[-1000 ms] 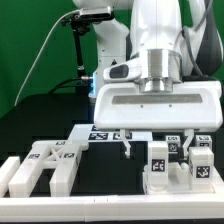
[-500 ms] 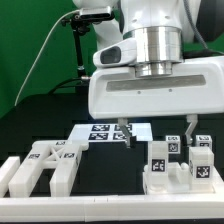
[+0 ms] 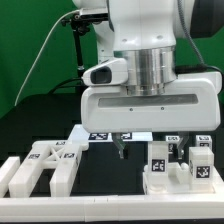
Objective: Assemble chair
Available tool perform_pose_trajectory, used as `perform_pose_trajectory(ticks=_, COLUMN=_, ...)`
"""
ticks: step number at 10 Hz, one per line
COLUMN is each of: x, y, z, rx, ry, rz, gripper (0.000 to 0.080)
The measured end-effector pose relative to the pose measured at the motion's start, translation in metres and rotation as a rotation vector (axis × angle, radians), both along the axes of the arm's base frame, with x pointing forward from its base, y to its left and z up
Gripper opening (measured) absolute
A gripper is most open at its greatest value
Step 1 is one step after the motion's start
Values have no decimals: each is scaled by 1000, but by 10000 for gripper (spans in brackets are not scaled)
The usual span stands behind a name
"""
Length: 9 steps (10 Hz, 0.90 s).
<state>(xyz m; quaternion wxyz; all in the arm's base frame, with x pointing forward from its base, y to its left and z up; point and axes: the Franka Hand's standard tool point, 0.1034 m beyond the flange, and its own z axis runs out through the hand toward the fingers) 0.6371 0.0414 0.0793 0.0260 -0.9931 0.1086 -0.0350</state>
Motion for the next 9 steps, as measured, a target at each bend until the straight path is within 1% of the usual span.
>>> perform_pose_trajectory(ticks=1, x=0, y=0, z=0, rx=1, ry=1, rz=-12, gripper=464)
perform_pose_trajectory(ticks=2, x=0, y=0, z=-1, rx=3, ry=2, rz=-29, gripper=464)
perform_pose_trajectory(ticks=3, x=0, y=0, z=-1, rx=12, ry=7, rz=-133, gripper=297)
perform_pose_trajectory(ticks=7, x=0, y=2, z=-1, rx=33, ry=21, rz=-422, gripper=288)
perform_pose_trajectory(ticks=8, x=2, y=7, z=-1, rx=48, ry=26, rz=-591, gripper=288)
perform_pose_trajectory(ticks=9, x=3, y=9, z=-1, rx=61, ry=31, rz=-740, gripper=288)
